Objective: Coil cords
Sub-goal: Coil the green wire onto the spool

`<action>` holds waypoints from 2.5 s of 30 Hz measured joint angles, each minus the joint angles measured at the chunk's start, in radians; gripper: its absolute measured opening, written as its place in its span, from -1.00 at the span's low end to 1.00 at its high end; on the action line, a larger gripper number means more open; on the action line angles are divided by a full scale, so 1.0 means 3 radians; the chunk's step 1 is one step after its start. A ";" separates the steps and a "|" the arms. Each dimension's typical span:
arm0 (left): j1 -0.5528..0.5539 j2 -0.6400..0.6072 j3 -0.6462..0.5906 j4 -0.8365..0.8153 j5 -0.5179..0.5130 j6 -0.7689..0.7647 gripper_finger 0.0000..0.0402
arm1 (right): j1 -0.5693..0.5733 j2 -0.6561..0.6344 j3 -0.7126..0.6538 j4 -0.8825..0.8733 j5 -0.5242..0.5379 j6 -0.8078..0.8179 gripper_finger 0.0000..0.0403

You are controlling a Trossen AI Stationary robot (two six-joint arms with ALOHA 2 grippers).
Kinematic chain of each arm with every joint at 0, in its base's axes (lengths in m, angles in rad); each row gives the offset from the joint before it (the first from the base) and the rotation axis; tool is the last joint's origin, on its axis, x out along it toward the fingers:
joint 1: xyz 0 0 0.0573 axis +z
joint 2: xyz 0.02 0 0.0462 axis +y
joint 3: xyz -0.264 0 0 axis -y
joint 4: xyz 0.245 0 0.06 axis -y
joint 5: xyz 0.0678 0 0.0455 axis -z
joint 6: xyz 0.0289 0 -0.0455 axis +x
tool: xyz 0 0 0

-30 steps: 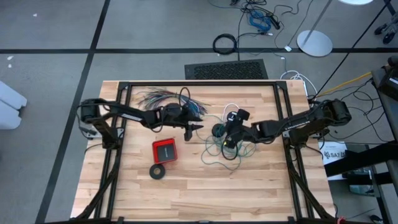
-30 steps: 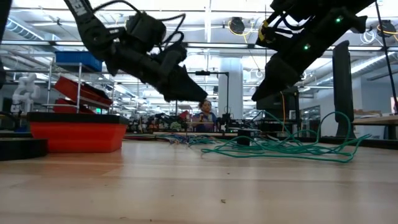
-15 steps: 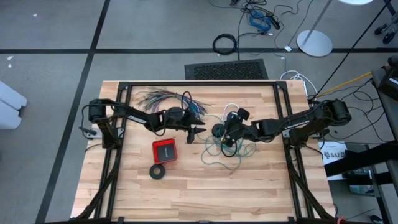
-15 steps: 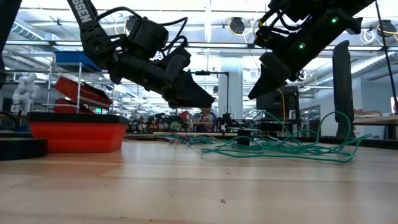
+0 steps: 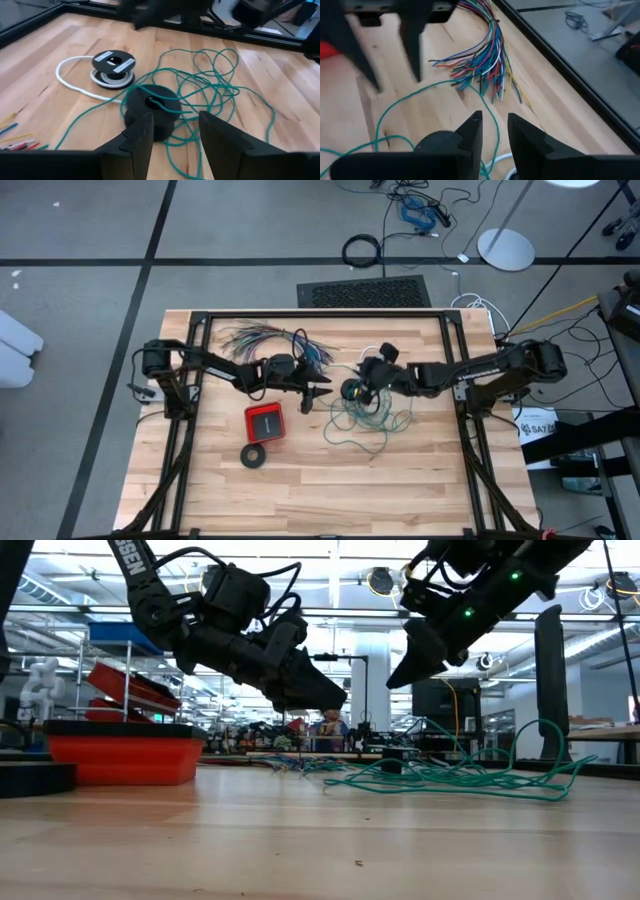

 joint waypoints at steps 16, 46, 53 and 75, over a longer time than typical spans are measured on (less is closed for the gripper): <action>-0.0013 0.0000 0.0001 0.0119 -0.0050 -0.0015 -0.18 | -0.1190 -0.0134 0.0312 -0.0202 -0.2126 -0.0073 -0.62; -0.0013 -0.0001 0.0003 0.0069 -0.0112 0.0100 -0.18 | -0.1451 0.1144 0.1171 -0.1580 -0.2821 -0.0894 -0.50; -0.0013 -0.0001 0.0003 0.0065 -0.0113 0.0102 -0.18 | -0.1305 0.1144 0.1171 -0.1536 -0.2815 -0.1028 -0.50; -0.0013 -0.0001 0.0004 0.0031 -0.0202 0.0163 -0.18 | -0.1246 0.1122 0.1709 -0.2188 -0.2545 -0.1534 -0.50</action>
